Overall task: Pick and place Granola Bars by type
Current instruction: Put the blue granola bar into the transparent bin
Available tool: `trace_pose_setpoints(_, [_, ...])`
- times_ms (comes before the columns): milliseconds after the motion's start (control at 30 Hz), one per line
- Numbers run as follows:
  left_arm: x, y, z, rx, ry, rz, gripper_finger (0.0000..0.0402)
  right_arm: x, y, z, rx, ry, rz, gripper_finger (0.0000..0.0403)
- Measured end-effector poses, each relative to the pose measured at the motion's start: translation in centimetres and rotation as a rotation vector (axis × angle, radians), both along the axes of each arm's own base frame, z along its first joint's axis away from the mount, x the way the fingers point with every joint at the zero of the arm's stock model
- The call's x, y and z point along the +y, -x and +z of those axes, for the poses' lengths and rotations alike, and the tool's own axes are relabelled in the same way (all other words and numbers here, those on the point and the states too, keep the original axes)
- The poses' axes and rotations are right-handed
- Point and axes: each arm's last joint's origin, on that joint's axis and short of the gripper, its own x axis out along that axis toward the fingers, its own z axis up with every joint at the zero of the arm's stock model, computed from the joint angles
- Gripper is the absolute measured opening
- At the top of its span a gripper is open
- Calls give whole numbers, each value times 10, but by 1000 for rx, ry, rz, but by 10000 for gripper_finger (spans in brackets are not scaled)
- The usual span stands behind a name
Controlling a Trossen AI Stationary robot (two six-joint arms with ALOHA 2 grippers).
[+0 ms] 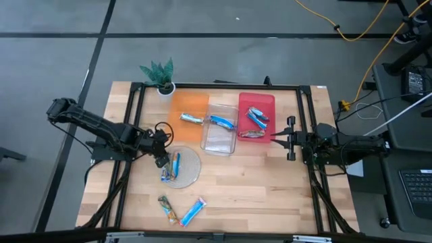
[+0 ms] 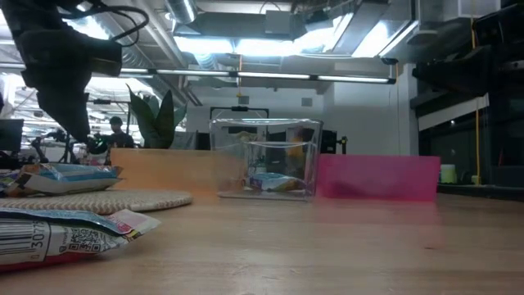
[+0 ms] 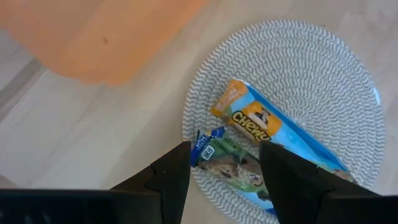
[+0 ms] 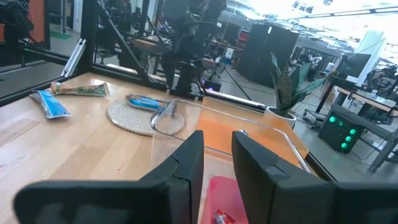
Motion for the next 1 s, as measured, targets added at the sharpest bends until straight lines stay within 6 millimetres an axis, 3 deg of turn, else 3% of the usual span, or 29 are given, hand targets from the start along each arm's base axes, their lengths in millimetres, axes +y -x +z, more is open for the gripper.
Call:
trace_pose_setpoints(267, [-11,2,-2,6,-21,-53,192,0,0,0,0,0,0,87])
trace_pose_setpoints(1000, [-22,-21,-41,194,-69,-29,298,0,0,0,1,0,0,87])
